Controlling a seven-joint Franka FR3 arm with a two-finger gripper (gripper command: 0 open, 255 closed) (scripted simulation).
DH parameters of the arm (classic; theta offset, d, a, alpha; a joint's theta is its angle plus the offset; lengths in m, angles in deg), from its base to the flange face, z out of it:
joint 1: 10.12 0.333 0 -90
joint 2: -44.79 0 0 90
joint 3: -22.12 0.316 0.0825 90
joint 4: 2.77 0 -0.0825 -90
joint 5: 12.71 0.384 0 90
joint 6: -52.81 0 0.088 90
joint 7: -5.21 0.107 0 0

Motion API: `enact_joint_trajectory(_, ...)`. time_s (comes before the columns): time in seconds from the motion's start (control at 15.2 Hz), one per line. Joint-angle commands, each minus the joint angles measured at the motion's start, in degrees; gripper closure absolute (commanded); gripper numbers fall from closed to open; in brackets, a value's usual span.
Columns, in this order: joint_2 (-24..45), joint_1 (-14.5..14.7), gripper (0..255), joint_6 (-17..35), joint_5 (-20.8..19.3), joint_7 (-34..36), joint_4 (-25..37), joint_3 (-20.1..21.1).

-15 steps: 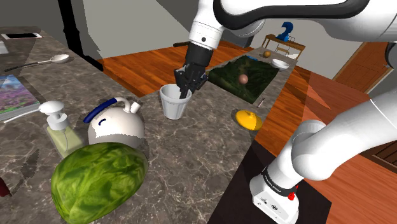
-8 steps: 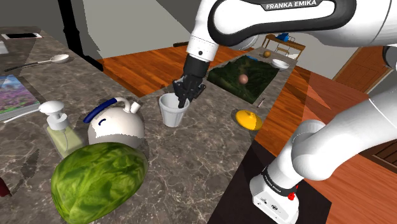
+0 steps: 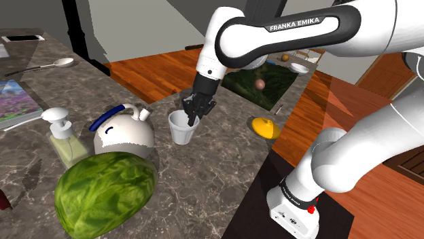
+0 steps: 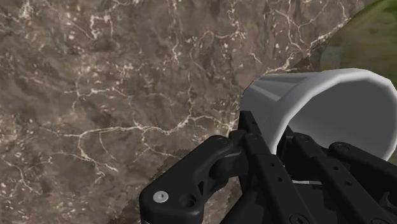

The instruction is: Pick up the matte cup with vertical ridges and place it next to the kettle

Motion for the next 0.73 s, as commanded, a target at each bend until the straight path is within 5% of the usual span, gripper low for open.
enact_joint_trajectory(0.0,0.46,0.1,255,1.56,0.27,-0.38,-1.08,0.16)
enact_joint_trajectory(0.66,4.41,0.53,255,9.65,1.66,-2.57,-5.42,0.85)
